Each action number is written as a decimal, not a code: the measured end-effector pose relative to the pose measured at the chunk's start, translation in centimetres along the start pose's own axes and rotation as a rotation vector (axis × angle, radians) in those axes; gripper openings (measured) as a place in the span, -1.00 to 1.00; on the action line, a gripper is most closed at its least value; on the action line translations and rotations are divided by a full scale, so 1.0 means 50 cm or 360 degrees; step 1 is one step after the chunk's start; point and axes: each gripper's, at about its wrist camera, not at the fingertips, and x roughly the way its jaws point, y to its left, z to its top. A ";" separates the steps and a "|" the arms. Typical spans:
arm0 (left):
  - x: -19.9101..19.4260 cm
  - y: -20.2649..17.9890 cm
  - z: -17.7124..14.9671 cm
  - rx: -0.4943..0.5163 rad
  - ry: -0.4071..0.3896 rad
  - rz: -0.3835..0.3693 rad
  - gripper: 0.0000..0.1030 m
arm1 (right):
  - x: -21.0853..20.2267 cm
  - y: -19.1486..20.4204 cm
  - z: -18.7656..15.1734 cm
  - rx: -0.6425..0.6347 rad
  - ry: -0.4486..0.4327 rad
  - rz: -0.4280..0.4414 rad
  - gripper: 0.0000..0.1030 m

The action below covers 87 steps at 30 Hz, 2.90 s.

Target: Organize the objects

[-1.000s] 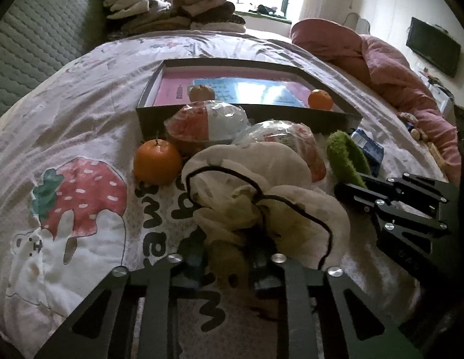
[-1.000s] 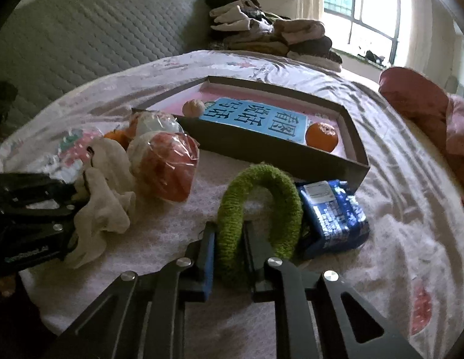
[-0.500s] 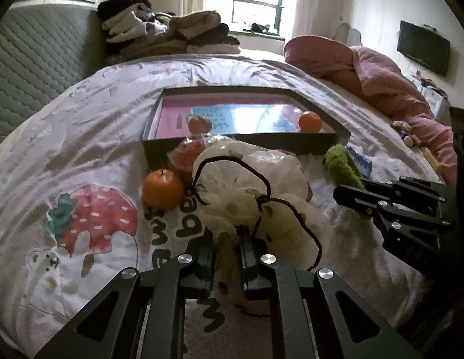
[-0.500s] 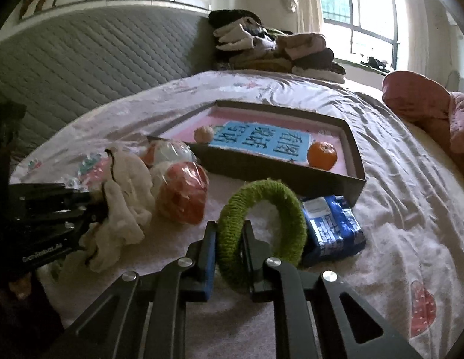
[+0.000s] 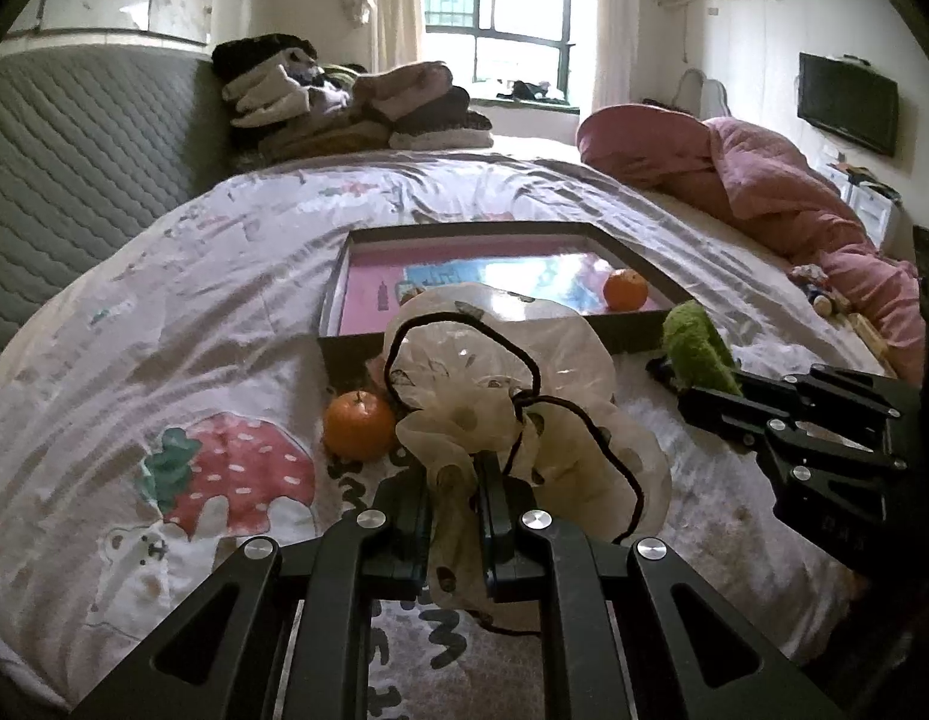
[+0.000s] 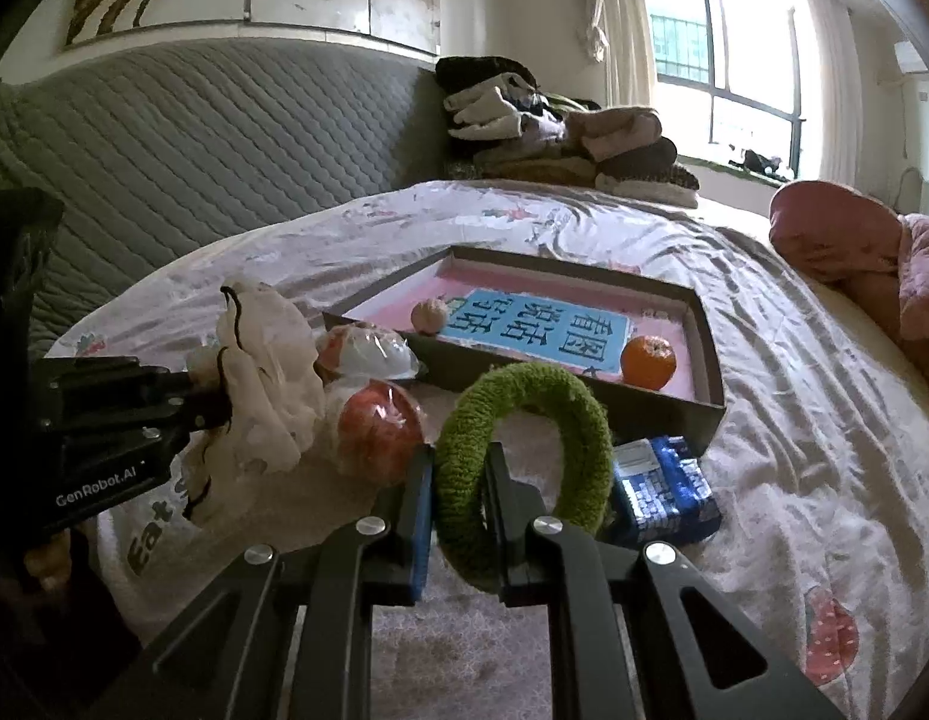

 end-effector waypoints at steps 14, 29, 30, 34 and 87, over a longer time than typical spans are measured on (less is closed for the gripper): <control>-0.032 0.018 0.013 -0.0051 -0.0126 0.0025 -0.76 | -0.036 0.021 0.016 -0.0086 -0.0165 0.0020 -0.69; -0.022 0.024 0.041 -0.0071 -0.0159 0.0055 -0.76 | -0.043 0.018 0.036 -0.0063 -0.0209 0.0044 -0.69; -0.021 0.023 0.045 -0.0071 -0.0159 0.0059 -0.76 | -0.043 0.017 0.040 -0.0059 -0.0210 0.0051 -0.69; -0.013 0.022 0.058 -0.0066 -0.0145 0.0075 -0.76 | -0.042 0.011 0.057 -0.0049 -0.0219 0.0031 -0.69; 0.203 0.114 0.286 -0.0065 -0.0183 0.0166 -0.76 | 0.098 -0.108 0.217 -0.0057 -0.0225 -0.0112 -0.69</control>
